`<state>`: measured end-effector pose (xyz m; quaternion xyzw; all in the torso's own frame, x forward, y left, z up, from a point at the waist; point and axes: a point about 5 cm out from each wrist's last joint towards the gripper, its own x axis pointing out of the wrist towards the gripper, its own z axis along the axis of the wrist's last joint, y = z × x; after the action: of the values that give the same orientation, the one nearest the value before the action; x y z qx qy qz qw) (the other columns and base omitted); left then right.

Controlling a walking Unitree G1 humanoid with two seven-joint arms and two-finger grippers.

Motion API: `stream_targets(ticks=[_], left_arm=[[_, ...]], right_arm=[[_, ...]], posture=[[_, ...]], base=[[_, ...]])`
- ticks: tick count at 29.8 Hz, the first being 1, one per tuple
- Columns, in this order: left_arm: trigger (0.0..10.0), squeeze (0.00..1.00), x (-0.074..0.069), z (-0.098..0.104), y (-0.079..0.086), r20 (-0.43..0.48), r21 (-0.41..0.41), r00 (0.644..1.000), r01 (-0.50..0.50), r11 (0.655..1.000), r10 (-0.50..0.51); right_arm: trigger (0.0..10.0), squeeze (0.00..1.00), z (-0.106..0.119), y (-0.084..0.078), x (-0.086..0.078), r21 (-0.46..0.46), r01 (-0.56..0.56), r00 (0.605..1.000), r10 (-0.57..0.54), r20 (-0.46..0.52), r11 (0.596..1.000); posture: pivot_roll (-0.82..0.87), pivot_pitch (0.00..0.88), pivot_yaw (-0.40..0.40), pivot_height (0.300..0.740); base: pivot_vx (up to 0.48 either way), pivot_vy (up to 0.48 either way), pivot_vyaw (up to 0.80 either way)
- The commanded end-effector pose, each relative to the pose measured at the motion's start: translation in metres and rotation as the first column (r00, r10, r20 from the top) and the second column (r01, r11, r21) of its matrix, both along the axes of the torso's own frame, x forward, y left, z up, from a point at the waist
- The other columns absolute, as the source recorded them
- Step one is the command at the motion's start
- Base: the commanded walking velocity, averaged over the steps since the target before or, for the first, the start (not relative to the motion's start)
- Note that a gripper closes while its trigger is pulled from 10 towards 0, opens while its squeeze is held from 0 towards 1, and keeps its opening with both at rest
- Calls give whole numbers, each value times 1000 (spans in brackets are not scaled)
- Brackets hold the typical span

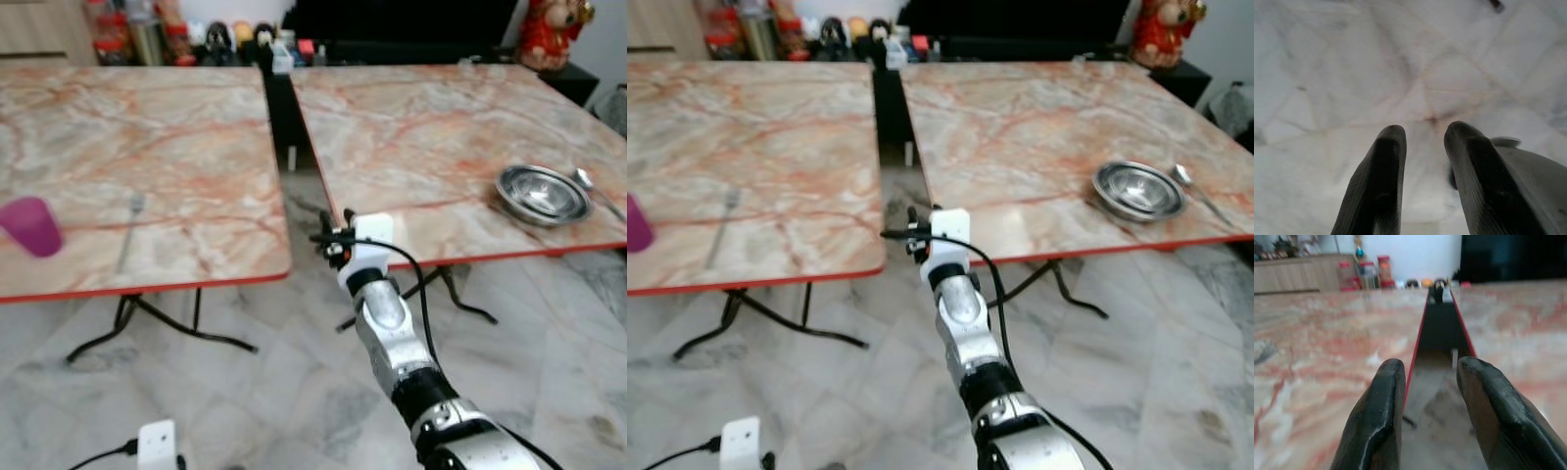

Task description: Setting the table

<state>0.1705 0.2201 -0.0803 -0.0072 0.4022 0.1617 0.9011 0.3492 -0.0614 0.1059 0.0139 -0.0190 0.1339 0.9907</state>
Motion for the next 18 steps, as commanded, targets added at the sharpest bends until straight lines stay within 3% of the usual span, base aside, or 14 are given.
stream_targets(ticks=[1,12,15,18], left_arm=[[10000,0,-4,-4,-9,-19,-22,1000,-2,1000,2],[10000,0,-4,-3,-7,-20,-16,1000,-1,1000,0],[10000,0,-3,-3,-7,-18,-17,1000,-2,1000,2],[10000,0,-3,-3,-7,-19,-17,1000,-1,1000,0]], right_arm=[[10000,0,-14,-14,-2,-33,28,998,-29,-60,999],[10000,0,-59,-42,-19,-148,55,968,-89,-233,987],[10000,0,-83,-54,-34,-185,51,936,-111,-334,982],[10000,0,-92,-58,-41,-197,43,922,-115,-370,979]], posture=[[129,89,-45,715],[130,84,-43,715],[129,79,-45,715],[125,74,-43,715]], base=[[0,390,0],[0,390,0],[0,387,0],[0,385,0]])
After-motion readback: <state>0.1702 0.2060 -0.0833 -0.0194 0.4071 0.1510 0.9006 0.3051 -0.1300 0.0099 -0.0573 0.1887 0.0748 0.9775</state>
